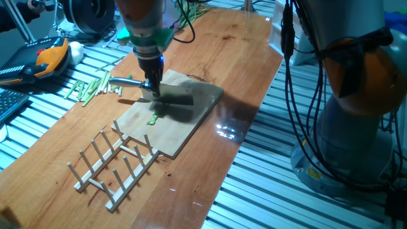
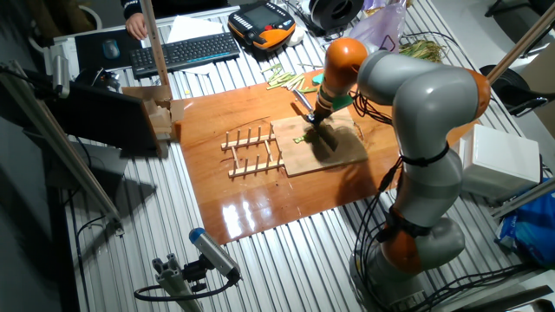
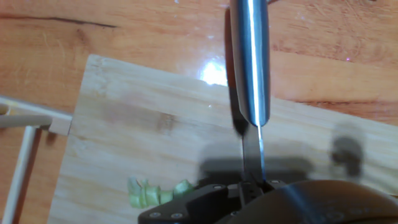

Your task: Chop the green garlic

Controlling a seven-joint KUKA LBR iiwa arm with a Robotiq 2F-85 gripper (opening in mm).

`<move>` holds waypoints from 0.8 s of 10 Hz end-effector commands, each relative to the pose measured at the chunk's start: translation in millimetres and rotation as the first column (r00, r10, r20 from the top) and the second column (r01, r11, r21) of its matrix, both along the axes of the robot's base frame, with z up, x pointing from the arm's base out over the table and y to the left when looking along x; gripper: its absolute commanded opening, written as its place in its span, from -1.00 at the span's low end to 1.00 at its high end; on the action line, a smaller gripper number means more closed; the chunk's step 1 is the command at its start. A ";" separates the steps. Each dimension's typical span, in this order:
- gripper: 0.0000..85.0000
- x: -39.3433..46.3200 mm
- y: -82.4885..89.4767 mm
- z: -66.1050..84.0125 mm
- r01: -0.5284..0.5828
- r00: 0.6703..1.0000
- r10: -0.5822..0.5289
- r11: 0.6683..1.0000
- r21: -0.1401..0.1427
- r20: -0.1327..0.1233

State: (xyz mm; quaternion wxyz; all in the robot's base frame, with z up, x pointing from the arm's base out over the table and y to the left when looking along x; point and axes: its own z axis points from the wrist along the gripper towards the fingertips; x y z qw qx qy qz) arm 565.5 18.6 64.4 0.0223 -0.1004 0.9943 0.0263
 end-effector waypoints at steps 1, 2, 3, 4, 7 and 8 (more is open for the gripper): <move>-1.00 -5.4 3.5 -2.7 0.002 1.000 -0.002 1.000 0.002 -0.007; -1.00 -7.2 5.4 0.0 0.006 1.000 -0.006 1.000 0.000 -0.009; -1.00 -8.3 6.4 4.4 0.015 1.000 -0.015 1.000 0.006 -0.015; -1.00 -9.7 7.2 8.9 0.014 1.000 -0.014 1.000 0.005 -0.011; -1.00 -6.1 8.9 18.3 0.027 1.000 -0.027 1.000 0.002 -0.004; -1.00 -3.0 8.5 21.4 0.027 1.000 -0.028 1.000 0.011 0.010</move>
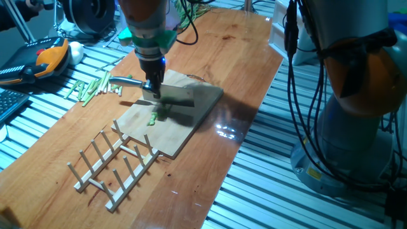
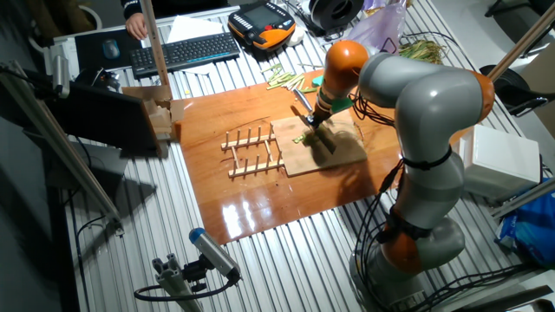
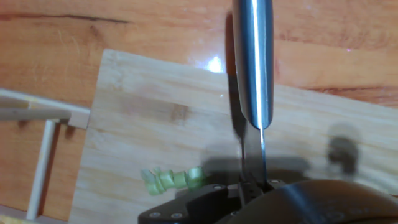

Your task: Chop the green garlic

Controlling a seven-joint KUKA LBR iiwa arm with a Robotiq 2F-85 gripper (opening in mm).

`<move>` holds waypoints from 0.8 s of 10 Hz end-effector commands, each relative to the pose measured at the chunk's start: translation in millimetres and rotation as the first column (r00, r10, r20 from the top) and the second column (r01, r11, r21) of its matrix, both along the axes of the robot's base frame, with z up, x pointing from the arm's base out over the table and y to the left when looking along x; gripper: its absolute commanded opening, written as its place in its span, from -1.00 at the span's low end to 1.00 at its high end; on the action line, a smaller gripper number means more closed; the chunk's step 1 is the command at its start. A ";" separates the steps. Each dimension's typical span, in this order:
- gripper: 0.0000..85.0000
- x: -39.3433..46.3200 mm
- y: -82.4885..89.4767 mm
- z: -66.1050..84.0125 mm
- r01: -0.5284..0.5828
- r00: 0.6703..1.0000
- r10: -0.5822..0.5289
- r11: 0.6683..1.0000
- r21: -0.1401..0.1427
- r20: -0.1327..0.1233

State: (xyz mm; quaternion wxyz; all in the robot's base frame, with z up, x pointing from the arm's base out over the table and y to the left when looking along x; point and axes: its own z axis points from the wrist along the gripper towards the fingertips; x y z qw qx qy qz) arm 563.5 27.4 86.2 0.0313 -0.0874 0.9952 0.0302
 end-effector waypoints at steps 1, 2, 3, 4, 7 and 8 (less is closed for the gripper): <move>-1.00 4.1 1.7 3.1 -0.001 1.000 0.001 1.000 -0.001 0.017; -1.00 9.6 3.5 6.9 0.002 1.000 -0.001 1.000 -0.012 0.026; -1.00 14.9 3.6 9.1 0.004 0.999 -0.003 1.000 -0.022 0.032; -1.00 18.4 2.9 7.5 0.002 0.999 -0.001 0.999 -0.038 0.035; -1.00 21.3 5.8 -10.1 0.000 0.999 0.002 0.999 -0.049 0.040; -1.00 20.1 6.7 -15.8 0.000 0.999 0.002 0.999 -0.044 0.043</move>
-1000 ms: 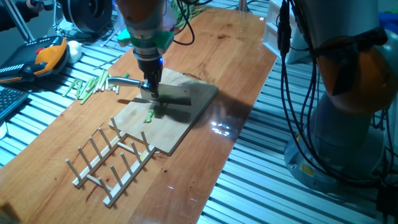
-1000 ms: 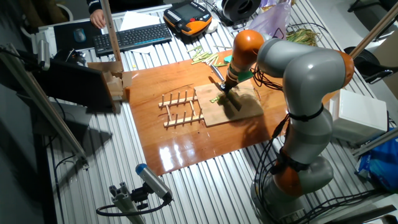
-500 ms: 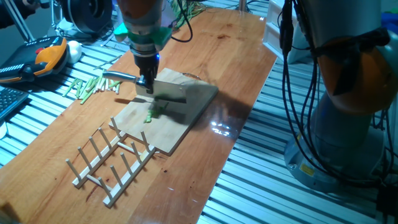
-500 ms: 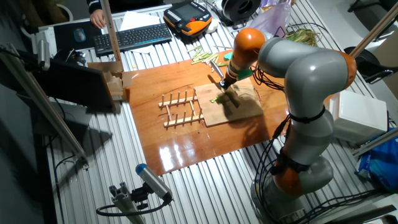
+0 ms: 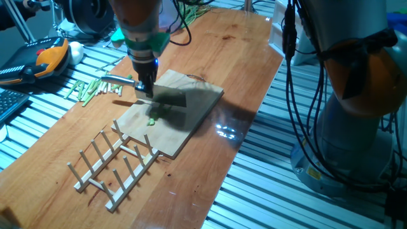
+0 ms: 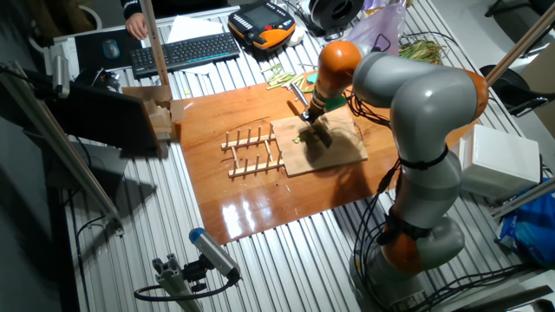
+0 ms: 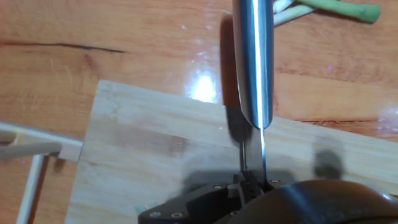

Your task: Chop the green garlic

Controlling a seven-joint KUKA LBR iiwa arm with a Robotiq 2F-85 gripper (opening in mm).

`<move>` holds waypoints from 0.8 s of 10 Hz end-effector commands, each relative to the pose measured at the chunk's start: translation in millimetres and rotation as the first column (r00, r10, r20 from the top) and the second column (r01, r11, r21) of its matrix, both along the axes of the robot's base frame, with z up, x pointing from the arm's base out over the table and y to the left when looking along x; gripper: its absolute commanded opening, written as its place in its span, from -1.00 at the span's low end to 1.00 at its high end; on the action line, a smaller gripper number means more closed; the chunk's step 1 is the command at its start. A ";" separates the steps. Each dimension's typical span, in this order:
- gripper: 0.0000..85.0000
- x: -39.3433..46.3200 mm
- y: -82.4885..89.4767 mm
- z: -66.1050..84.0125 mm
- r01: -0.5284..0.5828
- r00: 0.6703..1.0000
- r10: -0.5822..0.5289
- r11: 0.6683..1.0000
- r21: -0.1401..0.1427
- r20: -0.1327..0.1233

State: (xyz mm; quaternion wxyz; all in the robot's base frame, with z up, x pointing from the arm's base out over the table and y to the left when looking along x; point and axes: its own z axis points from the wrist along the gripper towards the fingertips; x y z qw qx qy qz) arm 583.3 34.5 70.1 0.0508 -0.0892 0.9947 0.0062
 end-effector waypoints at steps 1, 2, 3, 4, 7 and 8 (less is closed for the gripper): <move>-1.00 -3.2 1.5 -3.3 0.003 1.000 -0.003 1.000 -0.001 0.003; -1.00 -6.2 2.1 -5.3 0.008 1.000 -0.008 1.000 0.000 0.007; -1.00 -8.1 2.0 -7.1 0.008 1.000 -0.008 1.000 0.003 0.007; -1.00 -10.3 2.8 -8.8 0.008 1.000 -0.008 1.000 0.004 0.009; -1.00 -18.0 4.9 -4.9 0.021 1.000 -0.022 1.000 0.010 0.008; -1.00 -19.2 3.0 4.0 0.023 1.000 -0.023 1.000 0.016 -0.006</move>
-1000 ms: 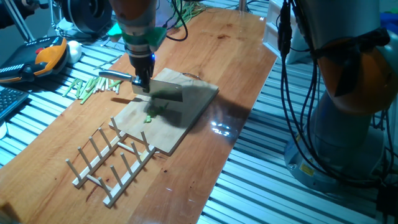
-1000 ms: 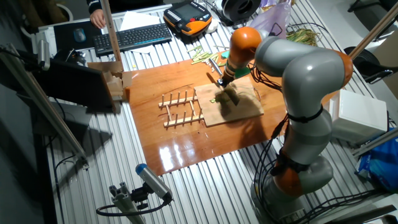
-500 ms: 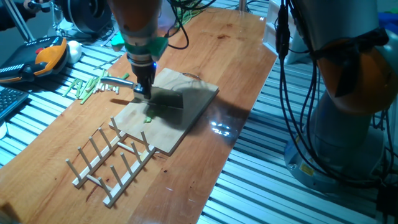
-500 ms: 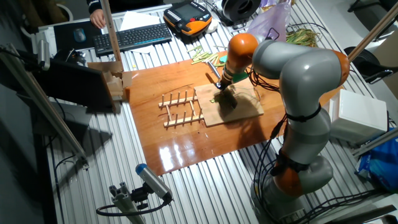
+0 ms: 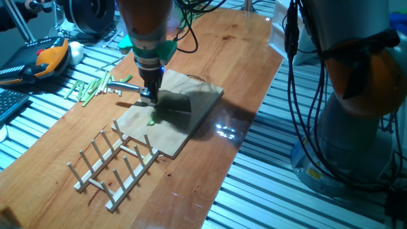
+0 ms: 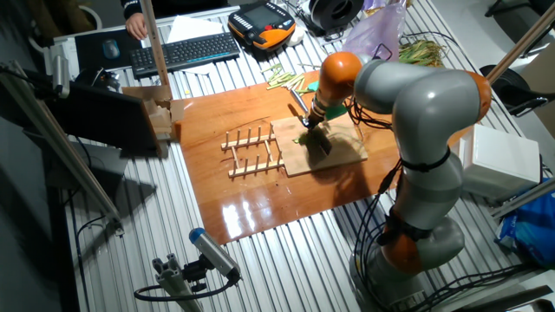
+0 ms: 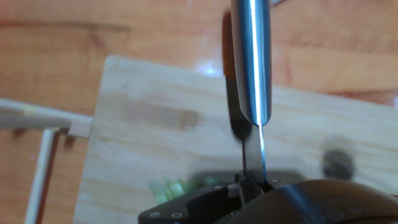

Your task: Chop the green garlic

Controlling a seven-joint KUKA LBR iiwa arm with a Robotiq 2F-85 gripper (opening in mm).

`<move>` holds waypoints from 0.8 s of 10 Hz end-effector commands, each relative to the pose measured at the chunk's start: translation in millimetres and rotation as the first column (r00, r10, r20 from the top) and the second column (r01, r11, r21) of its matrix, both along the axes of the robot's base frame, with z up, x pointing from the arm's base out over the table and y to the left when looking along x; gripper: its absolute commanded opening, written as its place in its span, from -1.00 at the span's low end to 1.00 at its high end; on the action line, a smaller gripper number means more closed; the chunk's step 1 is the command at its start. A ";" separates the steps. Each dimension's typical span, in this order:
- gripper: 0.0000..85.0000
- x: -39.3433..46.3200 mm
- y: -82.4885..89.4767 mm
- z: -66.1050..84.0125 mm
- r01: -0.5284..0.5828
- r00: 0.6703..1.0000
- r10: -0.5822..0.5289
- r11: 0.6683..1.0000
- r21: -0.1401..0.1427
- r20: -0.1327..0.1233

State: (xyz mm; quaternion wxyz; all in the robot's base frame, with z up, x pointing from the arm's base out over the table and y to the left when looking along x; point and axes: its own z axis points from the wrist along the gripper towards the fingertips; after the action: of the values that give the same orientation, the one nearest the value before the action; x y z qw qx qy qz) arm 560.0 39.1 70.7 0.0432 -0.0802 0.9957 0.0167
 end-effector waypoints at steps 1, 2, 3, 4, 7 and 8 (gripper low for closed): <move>-1.00 4.5 -5.3 13.6 0.002 1.000 -0.002 1.000 0.015 -0.004; -1.00 7.3 -6.7 22.6 0.002 1.000 -0.001 1.000 0.018 -0.014; -1.00 12.3 -5.8 29.5 0.008 1.000 -0.007 1.000 0.019 -0.019; -1.00 18.7 -4.1 35.6 0.011 1.000 -0.010 1.000 0.014 -0.022; -1.00 30.5 8.4 47.6 0.033 0.999 -0.032 0.999 0.017 -0.041; -1.00 32.5 12.8 49.8 0.040 0.998 -0.039 0.999 0.021 -0.050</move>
State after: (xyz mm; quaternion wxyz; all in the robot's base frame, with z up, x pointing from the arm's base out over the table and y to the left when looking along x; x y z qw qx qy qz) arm 593.2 54.0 121.5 0.0179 -0.0572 0.9977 0.0310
